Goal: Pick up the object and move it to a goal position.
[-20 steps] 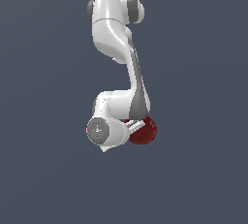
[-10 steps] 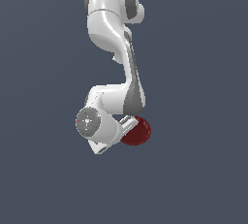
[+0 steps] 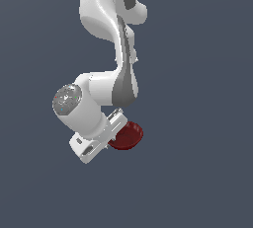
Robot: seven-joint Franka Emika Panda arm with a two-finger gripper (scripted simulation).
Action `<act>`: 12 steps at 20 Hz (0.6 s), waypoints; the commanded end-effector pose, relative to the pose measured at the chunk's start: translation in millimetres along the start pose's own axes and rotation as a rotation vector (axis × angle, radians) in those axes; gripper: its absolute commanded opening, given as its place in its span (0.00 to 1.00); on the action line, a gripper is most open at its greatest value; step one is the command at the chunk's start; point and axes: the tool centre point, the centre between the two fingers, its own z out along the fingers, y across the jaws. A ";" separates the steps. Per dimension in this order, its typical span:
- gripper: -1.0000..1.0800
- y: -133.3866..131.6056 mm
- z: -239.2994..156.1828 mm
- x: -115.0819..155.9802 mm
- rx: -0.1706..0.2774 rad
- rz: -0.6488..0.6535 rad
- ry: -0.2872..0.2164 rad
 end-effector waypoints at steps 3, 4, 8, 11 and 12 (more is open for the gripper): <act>0.00 19.3 -35.6 -0.2 -0.085 -0.101 0.059; 0.00 22.9 -43.0 -0.4 -0.102 -0.122 0.072; 0.00 36.1 -72.4 -1.3 -0.170 -0.205 0.121; 0.00 44.3 -93.9 -2.3 -0.219 -0.264 0.156; 0.00 46.7 -101.0 -2.7 -0.234 -0.283 0.167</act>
